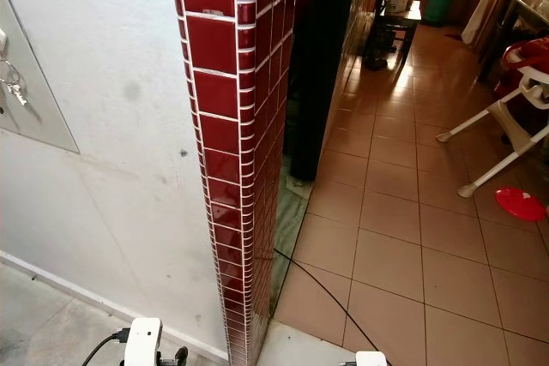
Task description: Hang keys on a hook
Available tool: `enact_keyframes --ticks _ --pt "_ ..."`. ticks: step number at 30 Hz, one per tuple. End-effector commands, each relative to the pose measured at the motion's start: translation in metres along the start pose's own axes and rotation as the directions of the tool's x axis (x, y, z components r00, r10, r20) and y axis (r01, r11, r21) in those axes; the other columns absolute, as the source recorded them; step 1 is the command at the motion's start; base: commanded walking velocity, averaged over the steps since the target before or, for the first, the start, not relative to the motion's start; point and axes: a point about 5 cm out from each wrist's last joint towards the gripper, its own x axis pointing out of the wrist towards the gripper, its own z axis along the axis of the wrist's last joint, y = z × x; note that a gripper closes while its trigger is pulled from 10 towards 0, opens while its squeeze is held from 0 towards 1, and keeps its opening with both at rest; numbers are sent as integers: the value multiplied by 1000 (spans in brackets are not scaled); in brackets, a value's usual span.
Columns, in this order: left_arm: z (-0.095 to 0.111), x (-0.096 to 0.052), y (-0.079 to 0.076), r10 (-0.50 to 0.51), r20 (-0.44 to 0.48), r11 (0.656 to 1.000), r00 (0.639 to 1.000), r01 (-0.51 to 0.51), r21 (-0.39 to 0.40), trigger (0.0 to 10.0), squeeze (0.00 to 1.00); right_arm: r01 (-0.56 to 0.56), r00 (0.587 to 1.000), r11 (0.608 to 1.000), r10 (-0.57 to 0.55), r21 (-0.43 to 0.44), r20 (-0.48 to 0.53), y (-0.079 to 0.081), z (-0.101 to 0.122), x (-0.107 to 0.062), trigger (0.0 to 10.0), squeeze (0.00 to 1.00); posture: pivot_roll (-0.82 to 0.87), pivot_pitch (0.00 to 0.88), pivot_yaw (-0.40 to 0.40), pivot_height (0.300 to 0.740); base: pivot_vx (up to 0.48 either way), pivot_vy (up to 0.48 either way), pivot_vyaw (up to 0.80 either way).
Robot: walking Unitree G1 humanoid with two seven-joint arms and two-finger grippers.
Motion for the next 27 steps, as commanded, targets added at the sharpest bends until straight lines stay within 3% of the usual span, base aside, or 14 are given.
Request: enact_keyframes --ticks 1,27 --pt "-1 0 1 -3 -4 1000 1000 3 -7 10000 0 16 1000 1000 -16 1 -3 -3 1 0 10000 0 -10 0 -32 740 0 0 0" --pt "-1 0 2 -1 -6 1000 1000 1 -13 10000 0 14 1000 1000 -14 -9 -18 -3 0 0 10000 0 -11 0 -31 740 0 0 0"
